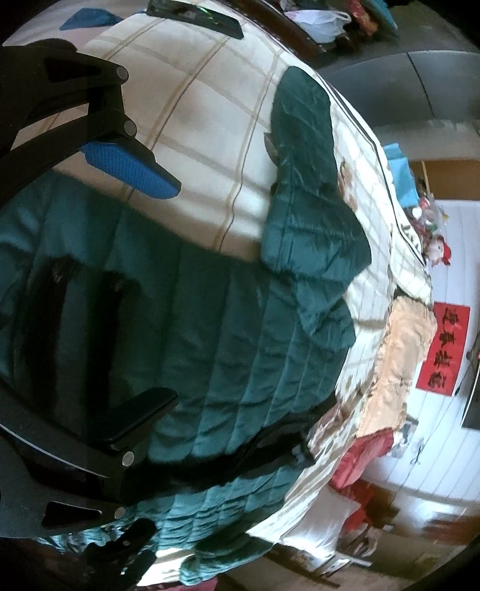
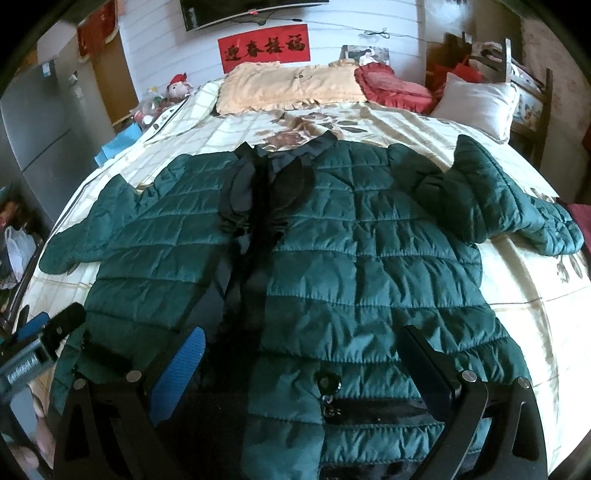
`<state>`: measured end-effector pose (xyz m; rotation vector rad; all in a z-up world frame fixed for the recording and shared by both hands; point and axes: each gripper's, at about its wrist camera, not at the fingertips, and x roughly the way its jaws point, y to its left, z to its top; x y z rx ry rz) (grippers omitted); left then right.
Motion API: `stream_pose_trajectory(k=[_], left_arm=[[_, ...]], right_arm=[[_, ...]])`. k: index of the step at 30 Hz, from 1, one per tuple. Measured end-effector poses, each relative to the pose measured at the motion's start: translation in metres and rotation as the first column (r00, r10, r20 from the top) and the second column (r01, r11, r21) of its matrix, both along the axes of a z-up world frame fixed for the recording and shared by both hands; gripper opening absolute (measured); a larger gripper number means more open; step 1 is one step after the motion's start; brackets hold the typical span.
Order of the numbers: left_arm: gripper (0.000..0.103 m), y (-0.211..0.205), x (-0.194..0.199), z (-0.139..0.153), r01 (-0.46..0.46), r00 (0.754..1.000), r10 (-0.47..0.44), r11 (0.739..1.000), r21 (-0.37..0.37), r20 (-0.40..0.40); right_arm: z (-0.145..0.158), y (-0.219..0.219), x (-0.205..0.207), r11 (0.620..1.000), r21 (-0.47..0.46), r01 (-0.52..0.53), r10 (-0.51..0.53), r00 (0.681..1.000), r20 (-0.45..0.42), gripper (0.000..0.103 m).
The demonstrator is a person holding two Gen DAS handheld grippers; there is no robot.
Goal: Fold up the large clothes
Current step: 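Grasp the jacket sleeve cuff with the left gripper and lift it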
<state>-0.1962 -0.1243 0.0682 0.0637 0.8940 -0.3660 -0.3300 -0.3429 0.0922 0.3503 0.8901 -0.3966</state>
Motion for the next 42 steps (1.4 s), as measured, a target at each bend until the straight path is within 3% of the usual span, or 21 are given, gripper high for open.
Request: stream_pose_trajectory(k=[11, 18, 24, 29, 31, 34, 38, 41, 42], left_arm=[[0.102, 0.044, 0.047, 0.004, -0.126, 0.992, 0.125, 0.992, -0.026, -0.035], [0.102, 0.074, 0.080, 0.007, -0.213, 0.977, 0.212, 0.977, -0.002, -0.023], [0.102, 0.121, 0.133, 0.002, -0.364, 0.931, 0.365, 0.930, 0.056, 0.007], [0.102, 0.178, 0.190, -0.009, -0.512, 0.858, 0.512, 0.859, 0.014, -0.022], [0.102, 0.200, 0.214, -0.017, -0.567, 0.822, 0.567, 0.824, 0.019, -0.046], [0.100, 0.220, 0.243, -0.032, -0.606, 0.790, 0.607, 0.794, 0.038, -0.088], [0.093, 0.232, 0.266, -0.045, -0.627, 0.770, 0.627, 0.778, 0.041, -0.115], [0.091, 0.237, 0.278, -0.050, -0.630, 0.771, 0.628, 0.776, 0.011, -0.109], [0.082, 0.238, 0.280, -0.051, -0.629, 0.772, 0.625, 0.777, -0.004, -0.115]], right_arm=[[-0.004, 0.000, 0.007, 1.000, -0.002, -0.020, 0.020, 1.000, -0.017, 0.103], [-0.005, -0.001, 0.010, 1.000, -0.006, -0.026, 0.025, 0.999, -0.025, 0.103], [-0.007, -0.002, 0.014, 1.000, -0.001, -0.031, 0.031, 0.999, -0.031, 0.103], [-0.009, -0.003, 0.016, 0.999, 0.020, -0.035, 0.035, 0.999, -0.039, 0.103], [-0.009, -0.002, 0.017, 0.999, 0.016, -0.036, 0.037, 0.998, -0.041, 0.103], [-0.008, 0.000, 0.019, 0.999, 0.009, -0.042, 0.042, 0.998, -0.047, 0.103], [-0.007, 0.002, 0.023, 0.999, 0.010, -0.050, 0.051, 0.997, -0.052, 0.103], [-0.006, 0.003, 0.026, 0.998, 0.005, -0.058, 0.058, 0.997, -0.060, 0.103], [-0.006, 0.004, 0.027, 0.998, 0.005, -0.060, 0.060, 0.996, -0.062, 0.103]])
